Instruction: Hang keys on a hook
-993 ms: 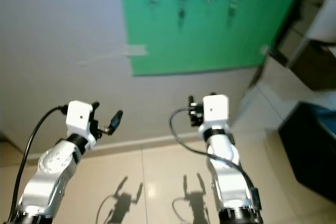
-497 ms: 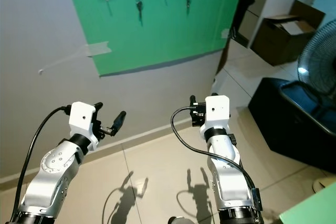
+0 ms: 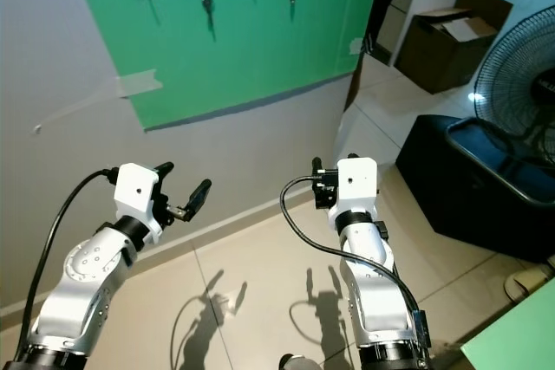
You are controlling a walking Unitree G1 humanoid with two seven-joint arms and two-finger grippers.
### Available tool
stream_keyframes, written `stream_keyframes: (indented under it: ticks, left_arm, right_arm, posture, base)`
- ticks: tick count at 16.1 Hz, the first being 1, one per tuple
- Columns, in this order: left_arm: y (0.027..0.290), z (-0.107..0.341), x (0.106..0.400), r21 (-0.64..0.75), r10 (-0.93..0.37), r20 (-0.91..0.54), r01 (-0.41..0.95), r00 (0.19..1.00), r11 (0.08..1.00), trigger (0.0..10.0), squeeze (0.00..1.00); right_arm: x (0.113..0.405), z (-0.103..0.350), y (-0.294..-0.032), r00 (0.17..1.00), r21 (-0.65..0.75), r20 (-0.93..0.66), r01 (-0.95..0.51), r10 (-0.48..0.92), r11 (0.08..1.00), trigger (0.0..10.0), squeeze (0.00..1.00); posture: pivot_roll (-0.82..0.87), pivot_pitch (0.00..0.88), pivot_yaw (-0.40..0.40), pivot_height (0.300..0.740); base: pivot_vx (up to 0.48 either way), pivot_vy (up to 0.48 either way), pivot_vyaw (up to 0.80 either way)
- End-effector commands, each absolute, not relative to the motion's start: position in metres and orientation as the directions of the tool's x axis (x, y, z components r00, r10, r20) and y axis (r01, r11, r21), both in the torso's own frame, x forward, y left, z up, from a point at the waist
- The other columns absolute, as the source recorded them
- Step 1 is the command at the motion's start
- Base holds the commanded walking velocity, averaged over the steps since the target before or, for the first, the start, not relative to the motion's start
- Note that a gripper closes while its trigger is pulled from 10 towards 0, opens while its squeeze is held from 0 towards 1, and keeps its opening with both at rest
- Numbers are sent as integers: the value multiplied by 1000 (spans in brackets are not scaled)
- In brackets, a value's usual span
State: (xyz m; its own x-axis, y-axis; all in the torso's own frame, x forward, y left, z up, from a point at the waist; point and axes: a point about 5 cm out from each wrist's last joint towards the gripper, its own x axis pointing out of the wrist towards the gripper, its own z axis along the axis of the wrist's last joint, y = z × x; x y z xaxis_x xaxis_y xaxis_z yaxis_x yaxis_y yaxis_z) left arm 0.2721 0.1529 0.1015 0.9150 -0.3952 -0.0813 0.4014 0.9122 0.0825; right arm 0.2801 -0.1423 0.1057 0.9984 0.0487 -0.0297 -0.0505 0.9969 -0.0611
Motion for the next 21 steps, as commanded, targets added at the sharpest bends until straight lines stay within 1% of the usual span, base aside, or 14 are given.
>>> stream_keyframes:
  ticks: [1,8,10,21]
  left_arm:
    - [151,103,274,79,-414,-68,419,908,905,10000,0]
    - [149,106,272,65,-489,-33,490,871,869,10000,0]
    - [153,105,273,56,-474,-34,476,880,878,10000,0]
    - [153,102,275,74,-450,-58,454,891,888,10000,0]
  right_arm:
    - [280,103,-144,998,-56,-52,-47,44,997,10000,0]
    - [278,98,-142,996,-58,-70,-57,53,997,10000,0]
    - [278,98,-142,996,-61,-74,-61,56,996,10000,0]
    - [278,96,-141,995,-58,-85,-47,42,997,10000,0]
  posture:
    - [-13,0,32,740]
    - [-10,0,28,740]
    - [-9,0,25,740]
    - [-19,0,36,740]
  base:
    - [0,-480,-663]
    - [0,-480,-656]
    - [0,-366,-659]
    - [0,0,-652]
